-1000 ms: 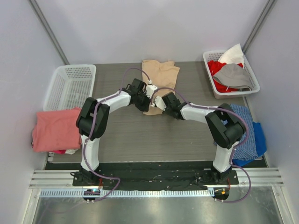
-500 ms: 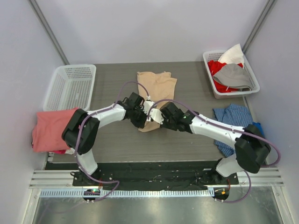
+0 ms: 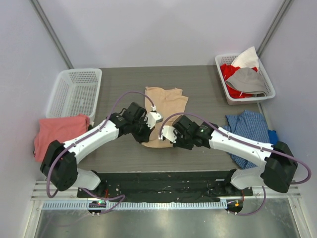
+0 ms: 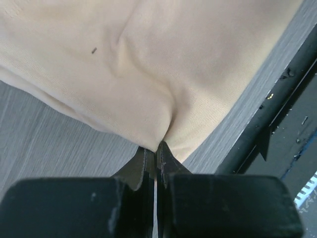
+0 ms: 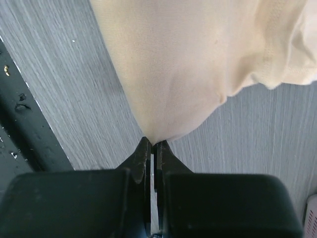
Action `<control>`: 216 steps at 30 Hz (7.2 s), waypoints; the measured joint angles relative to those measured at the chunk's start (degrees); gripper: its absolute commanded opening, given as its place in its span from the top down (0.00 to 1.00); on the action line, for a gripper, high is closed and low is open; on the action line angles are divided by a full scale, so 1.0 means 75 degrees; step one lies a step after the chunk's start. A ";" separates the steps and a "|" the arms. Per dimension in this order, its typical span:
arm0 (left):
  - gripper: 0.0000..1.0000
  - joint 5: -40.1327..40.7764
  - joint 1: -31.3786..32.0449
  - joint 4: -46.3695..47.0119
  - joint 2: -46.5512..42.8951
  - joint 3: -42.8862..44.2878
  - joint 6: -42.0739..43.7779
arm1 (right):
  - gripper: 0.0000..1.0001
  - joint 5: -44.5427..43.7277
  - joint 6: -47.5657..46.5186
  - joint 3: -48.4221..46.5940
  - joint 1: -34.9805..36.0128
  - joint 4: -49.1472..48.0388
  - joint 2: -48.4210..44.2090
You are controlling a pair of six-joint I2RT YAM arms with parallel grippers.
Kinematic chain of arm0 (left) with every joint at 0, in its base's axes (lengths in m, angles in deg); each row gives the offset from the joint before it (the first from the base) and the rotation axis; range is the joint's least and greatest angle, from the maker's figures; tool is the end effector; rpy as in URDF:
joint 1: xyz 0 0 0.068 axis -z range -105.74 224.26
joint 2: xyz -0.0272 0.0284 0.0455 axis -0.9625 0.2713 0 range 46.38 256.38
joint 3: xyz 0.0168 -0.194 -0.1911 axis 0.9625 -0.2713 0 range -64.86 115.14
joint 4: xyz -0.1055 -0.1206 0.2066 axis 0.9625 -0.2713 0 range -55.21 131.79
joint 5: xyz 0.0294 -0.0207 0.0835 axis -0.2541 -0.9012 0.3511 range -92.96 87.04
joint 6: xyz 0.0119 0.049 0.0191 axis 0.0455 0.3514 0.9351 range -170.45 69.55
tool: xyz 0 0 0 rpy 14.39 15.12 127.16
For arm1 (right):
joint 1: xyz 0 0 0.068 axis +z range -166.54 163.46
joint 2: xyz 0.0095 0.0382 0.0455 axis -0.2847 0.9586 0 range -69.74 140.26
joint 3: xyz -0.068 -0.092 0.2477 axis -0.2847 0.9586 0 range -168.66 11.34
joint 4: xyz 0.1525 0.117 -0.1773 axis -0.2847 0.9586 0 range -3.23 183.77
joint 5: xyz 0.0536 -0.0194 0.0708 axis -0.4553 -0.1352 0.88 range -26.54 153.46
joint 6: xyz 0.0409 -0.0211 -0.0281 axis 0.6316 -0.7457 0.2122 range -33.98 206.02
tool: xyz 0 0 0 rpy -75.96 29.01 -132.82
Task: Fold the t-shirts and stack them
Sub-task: Fold the long partially folded tshirt into a neat square
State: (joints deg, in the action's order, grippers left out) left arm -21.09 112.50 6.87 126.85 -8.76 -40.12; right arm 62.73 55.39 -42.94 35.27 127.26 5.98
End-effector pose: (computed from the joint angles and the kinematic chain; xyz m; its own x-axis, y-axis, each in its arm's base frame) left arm 0.2125 -0.1816 0.2348 -0.5366 0.6397 -0.5503 0.8225 0.5421 -0.1718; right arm 0.1590 0.2013 0.2389 -0.0709 -0.9142 -0.3989 -0.9511 0.1826 -0.2493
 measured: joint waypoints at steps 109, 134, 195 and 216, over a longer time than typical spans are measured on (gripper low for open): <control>1.00 0.0420 -0.1565 0.1137 0.2789 0.2885 0.0513 | 0.99 -0.2398 -0.1023 -0.1926 -0.1207 -0.2046 0.1973; 1.00 0.0600 -0.1944 0.1361 0.4983 0.5674 0.0679 | 0.99 -0.2253 -0.1856 -0.3926 -0.2498 -0.2495 0.3934; 0.61 0.2177 -0.2139 0.4418 0.9576 1.0378 0.1760 | 0.99 -0.2235 -0.3002 -0.7361 -0.3955 -0.4301 0.7860; 0.00 0.3383 -0.2095 0.5761 0.9725 1.0378 0.2165 | 0.52 -0.3185 -0.3456 -0.7580 -0.4240 -0.5228 0.8227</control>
State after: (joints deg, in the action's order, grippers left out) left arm 4.29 96.78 50.08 199.78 69.07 -23.89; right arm 38.84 29.47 -99.79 3.47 88.04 67.68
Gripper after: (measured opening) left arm 0.995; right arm 0.459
